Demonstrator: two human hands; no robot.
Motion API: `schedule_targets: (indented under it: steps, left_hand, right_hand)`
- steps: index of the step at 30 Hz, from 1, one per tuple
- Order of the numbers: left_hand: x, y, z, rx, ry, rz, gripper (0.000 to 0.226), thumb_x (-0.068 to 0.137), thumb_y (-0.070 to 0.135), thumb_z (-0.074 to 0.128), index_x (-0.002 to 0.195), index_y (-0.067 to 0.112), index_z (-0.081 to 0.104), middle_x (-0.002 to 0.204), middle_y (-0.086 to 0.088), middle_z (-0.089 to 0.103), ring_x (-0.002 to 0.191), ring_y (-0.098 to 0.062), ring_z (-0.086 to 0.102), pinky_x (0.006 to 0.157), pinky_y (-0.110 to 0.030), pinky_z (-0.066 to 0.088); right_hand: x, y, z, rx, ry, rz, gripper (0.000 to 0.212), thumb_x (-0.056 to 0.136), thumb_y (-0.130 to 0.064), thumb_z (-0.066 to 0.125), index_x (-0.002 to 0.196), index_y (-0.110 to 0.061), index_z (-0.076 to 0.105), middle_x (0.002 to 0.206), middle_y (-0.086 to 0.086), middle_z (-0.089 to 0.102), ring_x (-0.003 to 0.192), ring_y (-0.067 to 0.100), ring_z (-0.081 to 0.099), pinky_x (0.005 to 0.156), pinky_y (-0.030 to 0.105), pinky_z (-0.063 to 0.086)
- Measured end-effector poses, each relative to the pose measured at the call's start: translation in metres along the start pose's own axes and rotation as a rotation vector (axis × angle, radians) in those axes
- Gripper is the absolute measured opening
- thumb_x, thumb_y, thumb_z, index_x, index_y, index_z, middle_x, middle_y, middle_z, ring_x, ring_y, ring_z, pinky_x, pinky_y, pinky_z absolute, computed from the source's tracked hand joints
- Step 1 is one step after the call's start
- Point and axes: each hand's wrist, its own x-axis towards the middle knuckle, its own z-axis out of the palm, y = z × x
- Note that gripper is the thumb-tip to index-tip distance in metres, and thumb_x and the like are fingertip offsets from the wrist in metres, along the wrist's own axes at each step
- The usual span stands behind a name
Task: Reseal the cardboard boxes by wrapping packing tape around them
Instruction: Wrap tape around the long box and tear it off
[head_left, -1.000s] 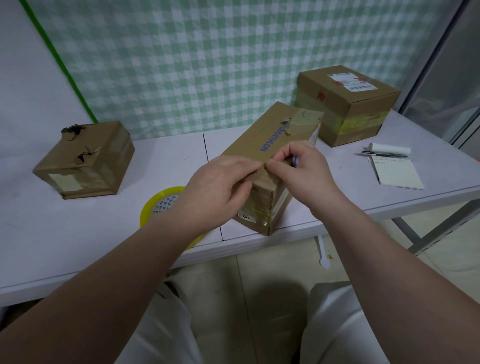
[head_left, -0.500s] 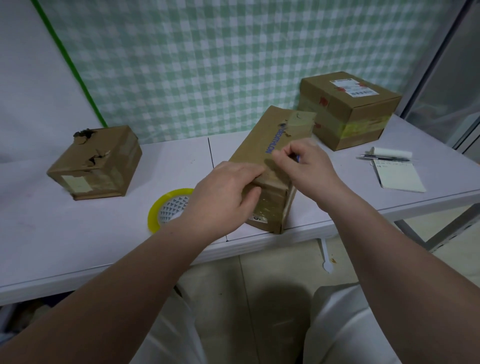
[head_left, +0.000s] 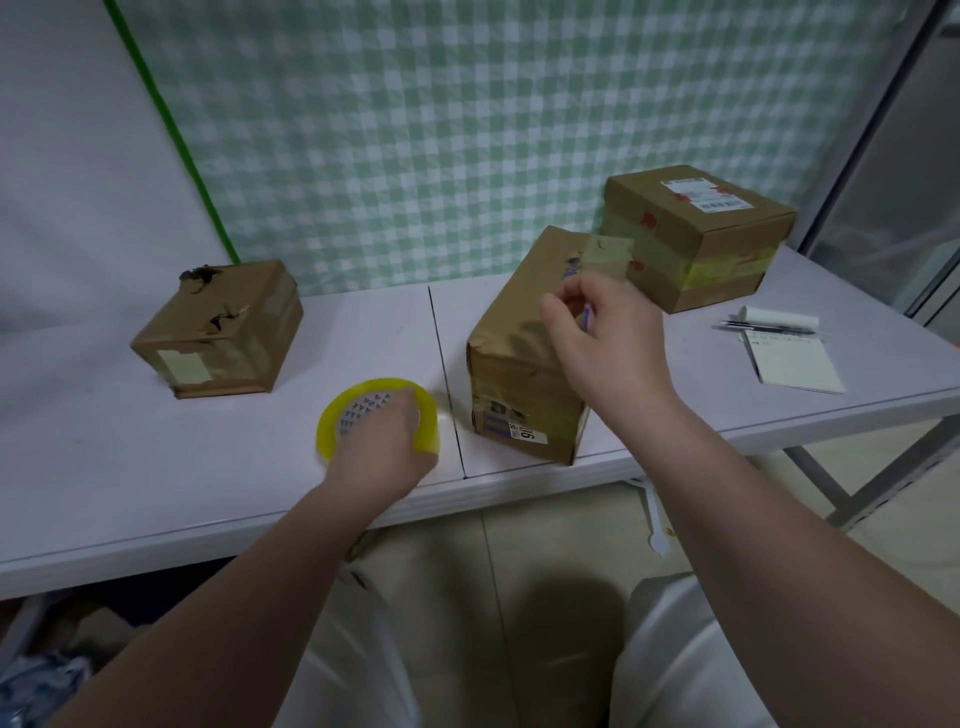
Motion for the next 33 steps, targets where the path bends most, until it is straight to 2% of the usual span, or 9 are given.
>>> schedule_targets:
  steps: [5,8,11,13,17,20,23,26,33]
  left_hand:
    - [-0.007,0.001,-0.009,-0.116,0.122,0.026,0.086,0.086,0.018,0.063,0.152,0.021,0.007,0.132,-0.011,0.054,0.113,-0.030,0.054,0.083,-0.034,0.041]
    - [-0.018,0.004,-0.028,-0.540,0.179,-0.063,0.087,0.083,0.013,0.068,0.151,0.027,0.015,0.133,-0.010,0.053,0.118,-0.029,0.052,0.096,-0.039,0.042]
    - [-0.039,0.009,-0.040,-1.045,0.067,-0.134,0.092,0.081,0.000,0.068,0.151,0.030,0.015,0.100,-0.008,0.067,0.093,-0.026,0.065,0.086,-0.046,0.052]
    - [-0.056,0.014,-0.042,-1.178,-0.038,-0.114,0.096,0.080,-0.006,0.067,0.150,0.032,0.013,0.100,-0.011,0.068,0.094,-0.028,0.067,0.087,-0.048,0.052]
    - [-0.075,0.020,-0.041,-1.170,-0.132,-0.060,0.101,0.076,-0.004,0.070,0.150,0.034,0.013,0.110,-0.013,0.066,0.097,-0.026,0.068,0.084,-0.045,0.055]
    - [-0.079,0.021,-0.046,-1.093,-0.193,-0.060,0.082,0.081,0.008,0.069,0.147,0.028,0.025,0.100,-0.008,0.070,0.086,-0.020,0.070,0.076,-0.036,0.058]
    - [-0.076,0.023,-0.052,-0.932,-0.206,-0.084,0.037,0.090,0.032,0.059,0.125,0.022,0.055,0.084,-0.005,0.064,0.064,-0.015,0.060,0.071,-0.033,0.055]
    - [-0.065,0.024,-0.053,-0.810,-0.133,-0.142,0.033,0.091,0.047,0.053,0.106,0.020,0.066,0.081,0.002,0.051,0.068,-0.011,0.046,0.061,-0.028,0.045]
    - [-0.049,0.028,-0.053,-0.843,-0.114,-0.012,0.017,0.088,0.026,0.064,0.076,0.013,0.068,0.074,0.001,0.059,0.071,-0.012,0.050,0.059,-0.024,0.042]
  right_hand:
    - [-0.020,-0.020,-0.006,0.131,-0.034,0.023,0.014,0.092,-0.026,0.057,0.082,-0.018,0.065,0.071,-0.006,0.061,0.075,0.009,0.053,0.068,0.025,0.043]
    - [-0.032,-0.025,-0.003,0.152,-0.123,0.098,0.022,0.091,-0.030,0.057,0.078,-0.016,0.067,0.074,-0.001,0.065,0.073,0.010,0.056,0.070,0.027,0.046]
    - [-0.050,-0.025,0.007,0.179,-0.334,0.204,0.041,0.089,-0.043,0.058,0.074,-0.007,0.068,0.075,0.010,0.068,0.068,0.014,0.058,0.069,0.031,0.047]
    - [-0.061,-0.025,0.013,0.196,-0.484,0.244,0.053,0.087,-0.052,0.059,0.074,-0.001,0.067,0.072,0.011,0.066,0.066,0.015,0.057,0.067,0.031,0.045]
    - [-0.076,-0.023,0.013,0.385,-0.665,0.381,0.038,0.084,-0.045,0.067,0.077,-0.009,0.057,0.057,-0.005,0.044,0.046,0.001,0.038,0.048,0.016,0.030]
    - [-0.083,-0.019,0.007,0.473,-0.739,0.465,0.033,0.085,-0.044,0.064,0.089,-0.012,0.061,0.061,-0.012,0.054,0.058,0.003,0.047,0.058,0.021,0.034]
    - [-0.088,-0.016,0.001,0.539,-0.748,0.474,0.054,0.076,-0.049,0.064,0.100,-0.001,0.061,0.078,0.000,0.059,0.075,0.012,0.055,0.069,0.028,0.041]
    - [-0.091,-0.017,-0.007,0.525,-0.790,0.460,0.041,0.077,-0.048,0.064,0.095,-0.012,0.059,0.081,0.004,0.057,0.075,0.015,0.055,0.068,0.029,0.042]
    - [-0.093,-0.014,-0.017,0.499,-0.818,0.439,0.053,0.072,-0.053,0.064,0.101,-0.009,0.061,0.084,0.007,0.053,0.077,0.017,0.052,0.068,0.028,0.039]
